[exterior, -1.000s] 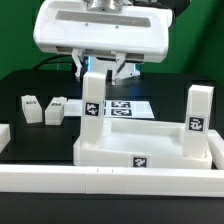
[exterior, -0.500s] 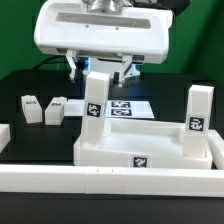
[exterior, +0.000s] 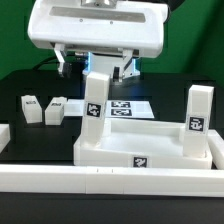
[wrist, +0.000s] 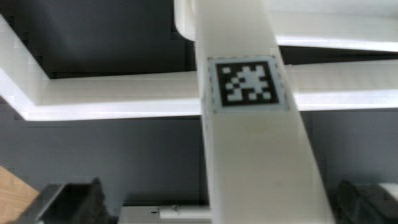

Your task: Assemble desk

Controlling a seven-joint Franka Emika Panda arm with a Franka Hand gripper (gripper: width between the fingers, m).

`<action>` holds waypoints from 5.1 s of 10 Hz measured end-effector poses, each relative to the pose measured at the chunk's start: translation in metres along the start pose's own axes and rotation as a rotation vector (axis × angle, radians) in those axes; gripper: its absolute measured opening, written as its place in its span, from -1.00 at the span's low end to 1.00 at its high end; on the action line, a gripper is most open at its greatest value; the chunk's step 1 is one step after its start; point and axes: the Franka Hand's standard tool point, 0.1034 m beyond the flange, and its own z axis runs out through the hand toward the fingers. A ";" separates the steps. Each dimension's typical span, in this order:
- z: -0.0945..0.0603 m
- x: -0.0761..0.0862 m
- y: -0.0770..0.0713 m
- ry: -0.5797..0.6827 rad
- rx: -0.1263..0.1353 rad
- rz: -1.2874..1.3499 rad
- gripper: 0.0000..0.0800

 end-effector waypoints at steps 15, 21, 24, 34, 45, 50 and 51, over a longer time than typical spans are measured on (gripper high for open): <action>0.004 0.000 -0.026 -0.539 0.155 0.039 0.62; 0.014 -0.003 -0.015 -0.548 0.134 -0.003 0.62; 0.014 -0.002 -0.009 -0.545 0.133 -0.002 -0.26; 0.016 -0.003 -0.004 -0.548 0.078 0.338 -0.27; 0.017 -0.002 -0.014 -0.561 -0.096 1.046 -0.26; 0.016 0.001 -0.014 -0.548 0.022 0.628 0.61; 0.016 0.001 -0.014 -0.544 0.044 0.546 0.62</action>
Offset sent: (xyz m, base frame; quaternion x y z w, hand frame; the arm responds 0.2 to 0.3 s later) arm 0.0000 0.0000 0.0000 0.0000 0.0000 0.0000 1.0000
